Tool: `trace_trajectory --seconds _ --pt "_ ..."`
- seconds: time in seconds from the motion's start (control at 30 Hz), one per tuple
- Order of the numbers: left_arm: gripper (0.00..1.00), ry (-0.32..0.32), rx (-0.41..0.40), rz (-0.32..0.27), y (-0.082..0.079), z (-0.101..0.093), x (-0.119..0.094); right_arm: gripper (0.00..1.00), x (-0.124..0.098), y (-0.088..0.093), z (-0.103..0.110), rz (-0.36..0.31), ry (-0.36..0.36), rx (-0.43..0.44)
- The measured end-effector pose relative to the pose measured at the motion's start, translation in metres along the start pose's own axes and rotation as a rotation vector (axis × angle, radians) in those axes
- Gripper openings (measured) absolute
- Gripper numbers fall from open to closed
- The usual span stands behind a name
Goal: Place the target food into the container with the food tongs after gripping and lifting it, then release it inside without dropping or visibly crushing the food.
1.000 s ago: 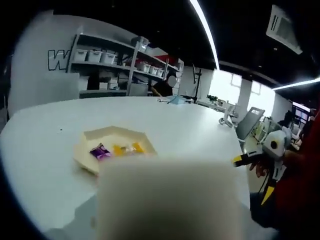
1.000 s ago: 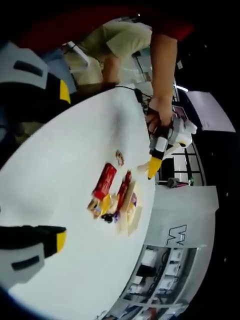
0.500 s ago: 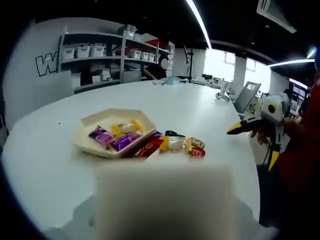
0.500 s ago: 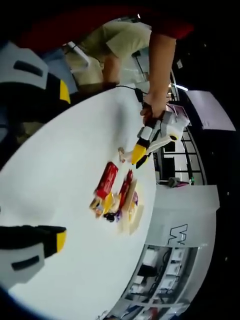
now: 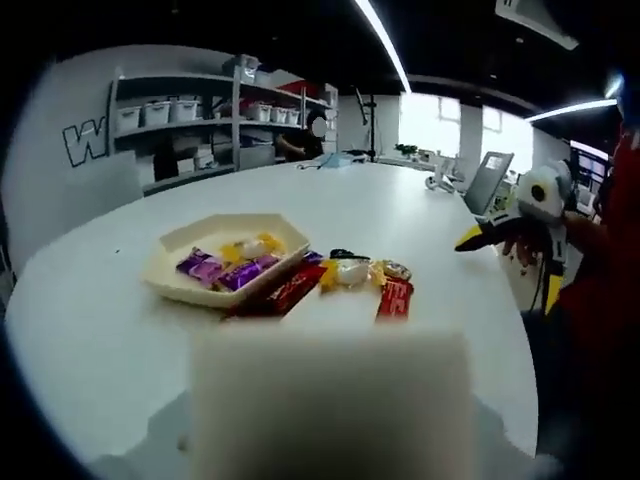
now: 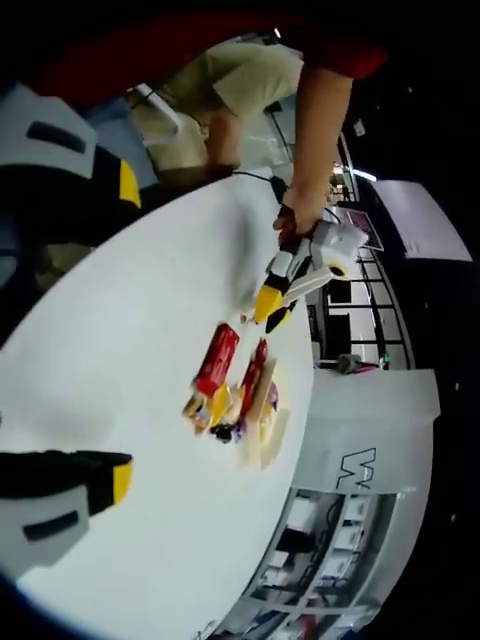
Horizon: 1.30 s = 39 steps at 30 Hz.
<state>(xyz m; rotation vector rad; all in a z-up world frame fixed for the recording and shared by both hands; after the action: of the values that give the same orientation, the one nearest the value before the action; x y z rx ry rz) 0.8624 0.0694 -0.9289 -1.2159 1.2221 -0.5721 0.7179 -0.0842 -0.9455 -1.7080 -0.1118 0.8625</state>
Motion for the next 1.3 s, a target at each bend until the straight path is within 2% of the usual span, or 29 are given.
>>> trace_trajectory --seconds 0.07,0.2,0.33,0.4,0.53,0.73,0.87,1.0,1.17,1.3 --pt "0.25 -0.002 -0.007 -0.012 0.000 0.001 -0.002 0.99 0.001 0.000 0.001 0.002 -0.003 -0.005" --pt "0.27 0.001 -0.103 -0.037 -0.002 0.000 -0.002 0.99 0.002 -0.003 0.002 0.002 -0.008 -0.011" --pt "0.29 -0.017 -0.073 -0.095 -0.021 0.002 -0.014 0.98 0.002 -0.004 0.003 0.003 -0.011 -0.016" --pt "0.29 -0.032 -0.075 -0.090 -0.020 0.008 -0.020 0.98 0.003 -0.003 0.005 0.009 -0.015 -0.021" --pt "0.29 -0.057 -0.070 -0.049 -0.005 0.011 -0.027 0.98 0.004 -0.004 0.008 0.006 -0.020 -0.028" --pt "0.29 -0.040 -0.063 -0.056 -0.011 0.002 -0.019 0.98 0.005 -0.004 0.010 0.008 -0.022 -0.033" --pt "0.29 -0.035 -0.065 -0.055 -0.009 0.003 -0.018 0.98 0.003 -0.003 0.010 0.010 -0.018 -0.032" --pt "0.29 -0.102 -0.067 -0.009 0.001 0.009 -0.023 0.98 0.002 -0.001 0.007 0.015 -0.010 -0.032" --pt "0.29 -0.087 -0.029 -0.017 0.001 0.006 -0.029 0.98 0.002 -0.003 0.009 0.013 -0.012 -0.036" --pt "0.29 -0.107 -0.010 -0.015 -0.002 0.011 -0.032 0.98 0.004 -0.003 0.014 0.016 -0.022 -0.048"
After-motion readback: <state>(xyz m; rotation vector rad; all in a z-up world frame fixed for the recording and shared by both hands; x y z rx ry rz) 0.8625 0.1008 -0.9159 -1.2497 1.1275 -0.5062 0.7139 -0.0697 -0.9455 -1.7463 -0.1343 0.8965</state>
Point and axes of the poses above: the point that each gripper's makers call its tool centre point, and the gripper's own axes: x roughly forward along the fingers, z roughly to its left, y roughly out of its underside, the point moved 1 cm from there along -x, roughly backward along the fingers, and after that the axes turned 9 degrees about y, right-handed, at the moved point
